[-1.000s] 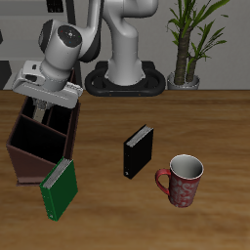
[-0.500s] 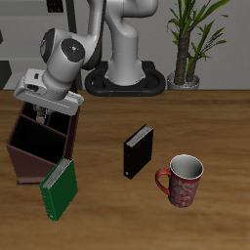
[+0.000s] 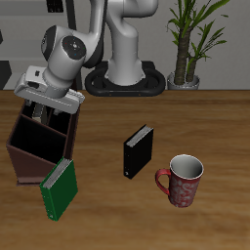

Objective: Place the yellow book into the right desk caddy's back compartment

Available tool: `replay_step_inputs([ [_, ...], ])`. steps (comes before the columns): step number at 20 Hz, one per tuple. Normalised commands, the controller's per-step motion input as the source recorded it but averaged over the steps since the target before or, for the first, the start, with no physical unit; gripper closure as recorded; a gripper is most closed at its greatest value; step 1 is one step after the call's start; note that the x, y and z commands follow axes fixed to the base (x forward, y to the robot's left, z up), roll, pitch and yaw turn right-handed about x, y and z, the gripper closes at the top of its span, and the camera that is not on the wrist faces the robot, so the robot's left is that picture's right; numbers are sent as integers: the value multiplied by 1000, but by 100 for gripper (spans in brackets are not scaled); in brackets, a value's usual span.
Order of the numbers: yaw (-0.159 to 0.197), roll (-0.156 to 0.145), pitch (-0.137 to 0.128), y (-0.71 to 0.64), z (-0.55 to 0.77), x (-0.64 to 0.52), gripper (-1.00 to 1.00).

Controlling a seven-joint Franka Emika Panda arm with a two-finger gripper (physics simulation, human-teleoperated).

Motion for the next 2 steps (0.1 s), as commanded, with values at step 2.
replay_step_inputs([
  [2, 18, 53, 1, 125, 74, 85, -100],
])
